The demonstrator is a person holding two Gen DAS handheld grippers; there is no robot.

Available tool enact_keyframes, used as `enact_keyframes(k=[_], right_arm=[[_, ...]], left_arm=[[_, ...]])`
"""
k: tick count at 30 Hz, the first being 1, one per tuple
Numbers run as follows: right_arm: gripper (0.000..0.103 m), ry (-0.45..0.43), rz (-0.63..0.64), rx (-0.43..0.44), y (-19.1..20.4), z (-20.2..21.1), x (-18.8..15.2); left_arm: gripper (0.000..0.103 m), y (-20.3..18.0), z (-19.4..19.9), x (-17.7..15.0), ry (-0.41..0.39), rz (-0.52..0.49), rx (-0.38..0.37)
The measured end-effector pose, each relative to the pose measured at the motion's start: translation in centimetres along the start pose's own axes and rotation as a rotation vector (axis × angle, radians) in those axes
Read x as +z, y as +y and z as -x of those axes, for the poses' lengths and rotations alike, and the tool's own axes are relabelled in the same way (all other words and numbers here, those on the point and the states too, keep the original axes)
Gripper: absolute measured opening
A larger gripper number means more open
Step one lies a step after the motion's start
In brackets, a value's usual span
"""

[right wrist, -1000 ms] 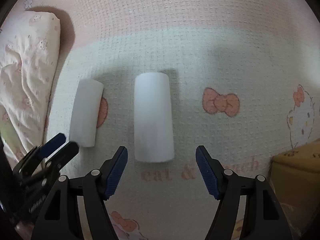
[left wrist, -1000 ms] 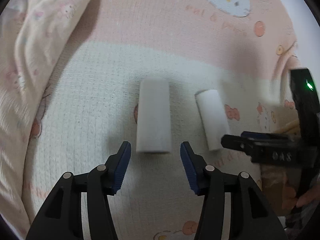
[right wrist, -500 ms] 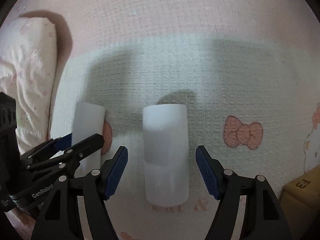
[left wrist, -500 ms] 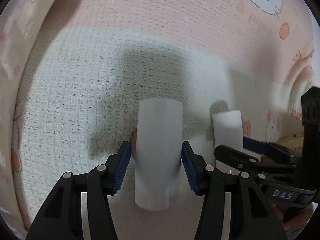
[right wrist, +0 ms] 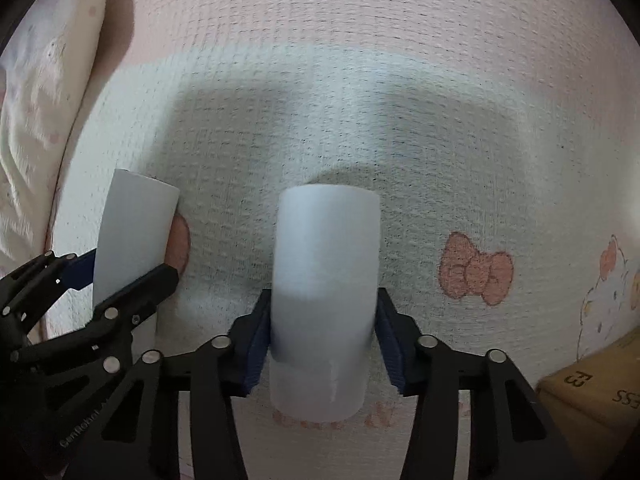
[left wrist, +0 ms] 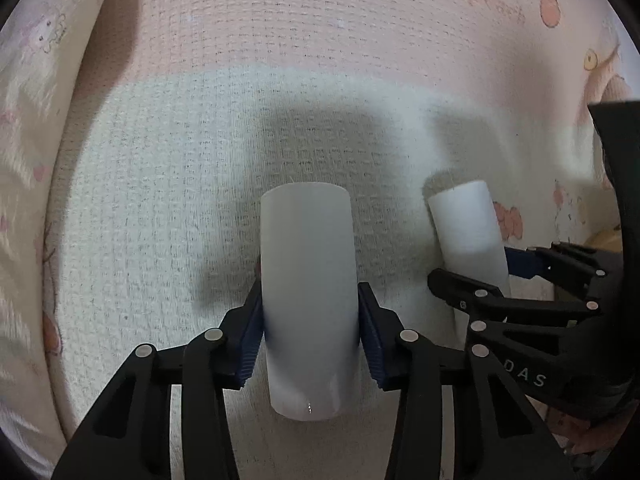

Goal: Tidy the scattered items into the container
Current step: 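Close the left gripper on one white tube while the right gripper grasps the other, then lift both held white tubes and carry them over the cardboard box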

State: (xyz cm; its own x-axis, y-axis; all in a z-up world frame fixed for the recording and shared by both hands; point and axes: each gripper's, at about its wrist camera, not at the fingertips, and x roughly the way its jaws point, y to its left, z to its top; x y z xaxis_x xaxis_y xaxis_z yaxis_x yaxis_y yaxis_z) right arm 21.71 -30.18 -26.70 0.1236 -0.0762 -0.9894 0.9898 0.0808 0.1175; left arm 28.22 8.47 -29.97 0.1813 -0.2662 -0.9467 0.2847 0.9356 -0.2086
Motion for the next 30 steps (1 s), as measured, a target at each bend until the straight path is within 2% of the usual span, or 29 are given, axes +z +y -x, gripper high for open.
enact_keyframes(k=[10, 16, 19, 25, 30], right_arm=[[0.044, 0.016, 0.028, 0.045, -0.2, 0.3, -2.9], [0.044, 0.011, -0.014, 0.095, -1.3, 1.0, -4.6], [0.043, -0.019, -0.030, 0.105, -2.0, 2.4, -5.3], [0.043, -0.150, -0.044, 0.101, -3.2, 8.2, -6.6], [0.043, -0.281, -0.045, 0.097, -4.1, 13.8, -7.9]], left_arm=[[0.047, -0.3, 0.6, -3.2, 0.017, 0.024, -0.009], [0.047, -1.0, 1.2, -4.7, -0.003, 0.064, -0.038], [0.047, -1.7, 2.7, -5.0, -0.050, 0.078, -0.071], [0.047, -4.4, 8.0, -3.8, -0.207, -0.011, -0.003], [0.047, -7.6, 12.7, -3.0, -0.317, -0.094, 0.003]])
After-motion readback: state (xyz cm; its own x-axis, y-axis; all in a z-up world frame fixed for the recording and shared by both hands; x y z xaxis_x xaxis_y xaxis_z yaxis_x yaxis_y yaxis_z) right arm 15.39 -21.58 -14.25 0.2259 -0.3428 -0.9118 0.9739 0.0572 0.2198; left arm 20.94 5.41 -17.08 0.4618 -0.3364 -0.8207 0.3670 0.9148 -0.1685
